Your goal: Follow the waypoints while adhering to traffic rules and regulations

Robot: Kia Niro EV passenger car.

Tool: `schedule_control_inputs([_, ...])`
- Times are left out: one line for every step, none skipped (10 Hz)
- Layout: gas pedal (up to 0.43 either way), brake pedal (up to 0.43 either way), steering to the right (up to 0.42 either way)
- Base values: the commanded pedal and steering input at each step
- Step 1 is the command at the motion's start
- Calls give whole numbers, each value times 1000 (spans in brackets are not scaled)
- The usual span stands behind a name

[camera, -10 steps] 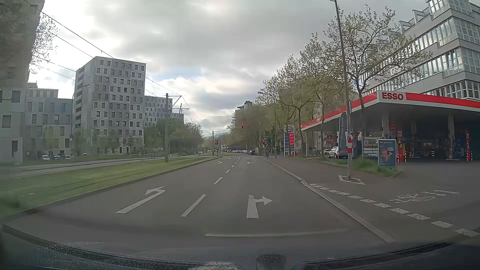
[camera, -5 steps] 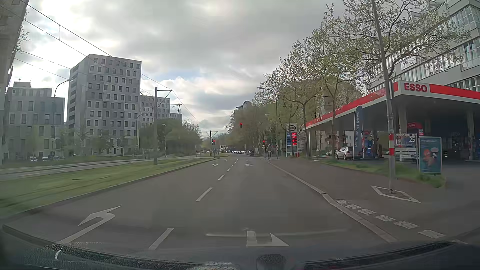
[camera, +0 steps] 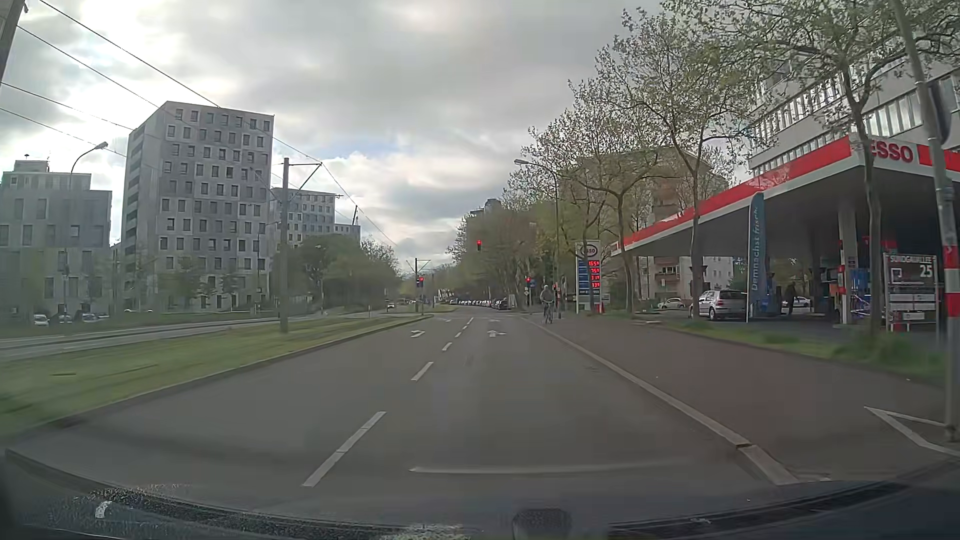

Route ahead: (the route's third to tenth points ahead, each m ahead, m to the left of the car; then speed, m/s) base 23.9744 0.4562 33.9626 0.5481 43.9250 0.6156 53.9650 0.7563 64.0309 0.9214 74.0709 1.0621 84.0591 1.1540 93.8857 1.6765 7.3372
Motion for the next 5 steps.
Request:
schedule_control_inputs([0, 0, 5])
schedule_control_inputs([0, 0, 5])
schedule_control_inputs([0, 0, 5])
schedule_control_inputs([0, 0, 4])
schedule_control_inputs([0, 0, 3])
